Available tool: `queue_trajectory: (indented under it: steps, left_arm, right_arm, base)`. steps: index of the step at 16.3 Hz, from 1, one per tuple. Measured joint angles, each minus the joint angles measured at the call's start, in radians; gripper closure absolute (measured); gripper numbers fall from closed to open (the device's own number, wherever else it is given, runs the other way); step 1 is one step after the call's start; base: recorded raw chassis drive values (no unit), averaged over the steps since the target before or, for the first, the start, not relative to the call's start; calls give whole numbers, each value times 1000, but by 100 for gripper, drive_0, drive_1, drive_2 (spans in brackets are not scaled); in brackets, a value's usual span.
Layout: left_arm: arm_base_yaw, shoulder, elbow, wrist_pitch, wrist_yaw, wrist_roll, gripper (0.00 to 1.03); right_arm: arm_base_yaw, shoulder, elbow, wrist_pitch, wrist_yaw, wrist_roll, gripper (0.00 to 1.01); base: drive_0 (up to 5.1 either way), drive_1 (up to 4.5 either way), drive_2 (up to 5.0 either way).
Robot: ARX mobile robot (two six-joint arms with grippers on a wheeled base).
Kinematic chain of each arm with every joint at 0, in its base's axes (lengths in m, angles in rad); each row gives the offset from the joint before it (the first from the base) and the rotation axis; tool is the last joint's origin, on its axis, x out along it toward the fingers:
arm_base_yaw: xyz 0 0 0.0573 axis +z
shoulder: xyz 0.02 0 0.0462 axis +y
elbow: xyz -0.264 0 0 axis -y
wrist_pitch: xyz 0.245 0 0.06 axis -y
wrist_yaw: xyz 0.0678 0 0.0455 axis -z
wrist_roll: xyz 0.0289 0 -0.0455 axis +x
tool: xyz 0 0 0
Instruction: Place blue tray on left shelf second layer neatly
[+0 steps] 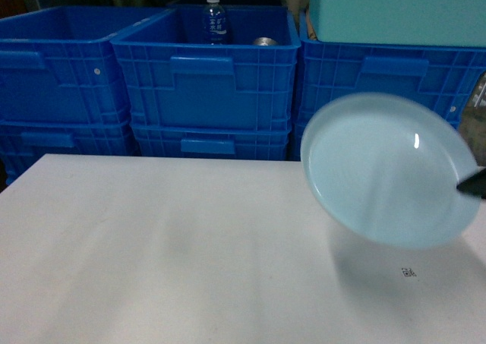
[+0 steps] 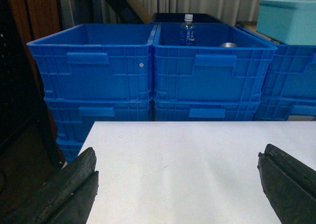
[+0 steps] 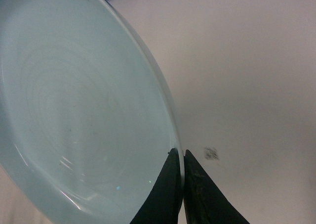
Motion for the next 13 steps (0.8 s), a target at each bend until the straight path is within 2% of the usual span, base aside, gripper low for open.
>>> queue_trajectory:
  steps: [1, 2, 4, 5, 6, 8, 10, 13]
  left_arm:
    - [0, 0, 0, 0, 0, 0, 5]
    - [0, 0, 0, 0, 0, 0, 5]
    - [0, 0, 0, 0, 0, 0, 5]
    - [0, 0, 0, 0, 0, 0, 5]
    - [0, 0, 0, 0, 0, 0, 5]
    - [0, 0, 0, 0, 0, 0, 5]
    - [0, 0, 0, 0, 0, 0, 5]
    - [0, 0, 0, 0, 0, 0, 5]
  right_arm:
    - [24, -59, -5, 21, -19, -48, 99]
    - [46, -108, -31, 57, -17, -90, 99]
    - [84, -205, -156, 147, 63, -192, 99]
    - [80, -258, -220, 164, 96, -225, 99]
    - [62, -320, -268, 158, 133, -243, 99]
    - [21, -397, -296, 101, 158, -230, 99]
    - [-1, -421, -303, 75, 175, -214, 99]
    - [-59, -423, -327, 62, 183, -224, 99]
  base:
    - [0, 0, 0]
    - [0, 0, 0]
    - [0, 0, 0]
    - [0, 0, 0]
    - [0, 0, 0]
    - [0, 0, 0]
    - [0, 0, 0]
    - [0, 0, 0]
